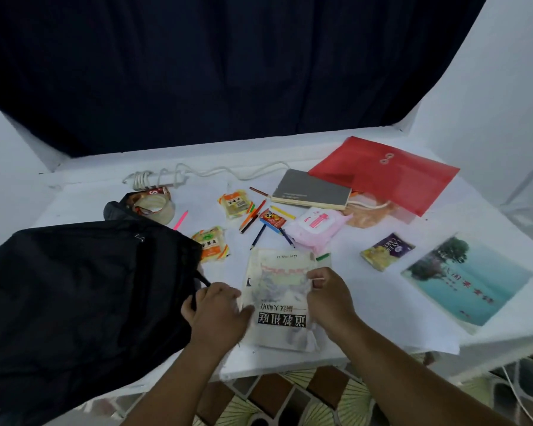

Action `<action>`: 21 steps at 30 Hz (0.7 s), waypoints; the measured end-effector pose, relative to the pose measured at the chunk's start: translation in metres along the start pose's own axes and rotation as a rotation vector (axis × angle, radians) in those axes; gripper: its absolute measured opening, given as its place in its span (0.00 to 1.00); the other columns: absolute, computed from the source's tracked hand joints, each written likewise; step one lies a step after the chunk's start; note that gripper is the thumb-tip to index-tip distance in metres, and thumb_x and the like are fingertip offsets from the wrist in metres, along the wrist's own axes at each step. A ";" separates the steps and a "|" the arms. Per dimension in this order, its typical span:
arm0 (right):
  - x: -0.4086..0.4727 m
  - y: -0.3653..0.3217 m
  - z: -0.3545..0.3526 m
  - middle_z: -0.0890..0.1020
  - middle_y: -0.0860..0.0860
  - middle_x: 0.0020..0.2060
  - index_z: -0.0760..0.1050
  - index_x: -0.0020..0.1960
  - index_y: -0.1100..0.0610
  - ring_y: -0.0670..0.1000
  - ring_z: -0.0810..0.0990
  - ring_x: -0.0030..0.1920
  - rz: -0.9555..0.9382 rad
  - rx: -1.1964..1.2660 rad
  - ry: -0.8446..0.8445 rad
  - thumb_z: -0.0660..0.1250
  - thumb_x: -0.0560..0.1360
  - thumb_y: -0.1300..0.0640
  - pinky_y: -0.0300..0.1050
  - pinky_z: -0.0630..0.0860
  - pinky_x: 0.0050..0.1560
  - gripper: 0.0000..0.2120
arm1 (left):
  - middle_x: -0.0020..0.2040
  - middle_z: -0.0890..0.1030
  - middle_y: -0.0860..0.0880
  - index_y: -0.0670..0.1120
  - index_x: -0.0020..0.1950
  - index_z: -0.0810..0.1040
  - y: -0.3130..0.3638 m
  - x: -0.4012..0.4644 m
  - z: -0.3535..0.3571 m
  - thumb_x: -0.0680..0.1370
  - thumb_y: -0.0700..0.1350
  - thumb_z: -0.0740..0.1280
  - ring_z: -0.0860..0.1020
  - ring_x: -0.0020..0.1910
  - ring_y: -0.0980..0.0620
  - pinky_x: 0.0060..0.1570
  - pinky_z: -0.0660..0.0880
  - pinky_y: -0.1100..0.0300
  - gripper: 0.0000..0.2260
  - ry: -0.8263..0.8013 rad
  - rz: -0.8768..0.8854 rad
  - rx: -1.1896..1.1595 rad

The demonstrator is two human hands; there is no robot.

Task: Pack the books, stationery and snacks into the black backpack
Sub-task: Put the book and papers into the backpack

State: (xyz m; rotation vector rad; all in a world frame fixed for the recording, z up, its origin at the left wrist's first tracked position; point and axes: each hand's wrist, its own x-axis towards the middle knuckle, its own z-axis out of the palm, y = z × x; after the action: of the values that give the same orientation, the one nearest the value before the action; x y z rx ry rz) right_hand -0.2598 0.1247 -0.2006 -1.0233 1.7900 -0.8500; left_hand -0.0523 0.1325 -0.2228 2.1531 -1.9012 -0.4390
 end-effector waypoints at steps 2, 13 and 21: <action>0.002 0.000 0.002 0.81 0.52 0.52 0.76 0.55 0.54 0.49 0.79 0.47 0.000 0.069 0.034 0.62 0.70 0.72 0.41 0.72 0.38 0.19 | 0.63 0.72 0.59 0.59 0.59 0.79 0.001 0.005 -0.003 0.75 0.63 0.68 0.64 0.70 0.54 0.70 0.48 0.50 0.15 -0.023 -0.039 -0.017; 0.008 -0.001 0.007 0.87 0.53 0.44 0.82 0.55 0.57 0.54 0.86 0.44 0.066 0.321 -0.111 0.70 0.71 0.71 0.49 0.84 0.44 0.16 | 0.52 0.75 0.62 0.63 0.48 0.78 -0.004 0.014 -0.006 0.75 0.50 0.67 0.68 0.65 0.57 0.68 0.54 0.53 0.06 -0.041 -0.102 -0.134; 0.004 -0.018 0.009 0.84 0.51 0.53 0.73 0.60 0.42 0.55 0.85 0.49 -0.113 0.198 -0.166 0.65 0.76 0.62 0.61 0.81 0.54 0.19 | 0.56 0.80 0.56 0.63 0.52 0.75 -0.004 0.034 -0.026 0.75 0.59 0.68 0.77 0.57 0.53 0.60 0.73 0.51 0.07 -0.210 -0.101 -0.425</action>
State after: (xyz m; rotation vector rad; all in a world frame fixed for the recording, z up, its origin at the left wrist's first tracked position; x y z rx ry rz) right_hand -0.2476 0.1123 -0.1895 -1.0403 1.4896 -0.9616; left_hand -0.0352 0.0988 -0.2026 1.9807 -1.6112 -1.0226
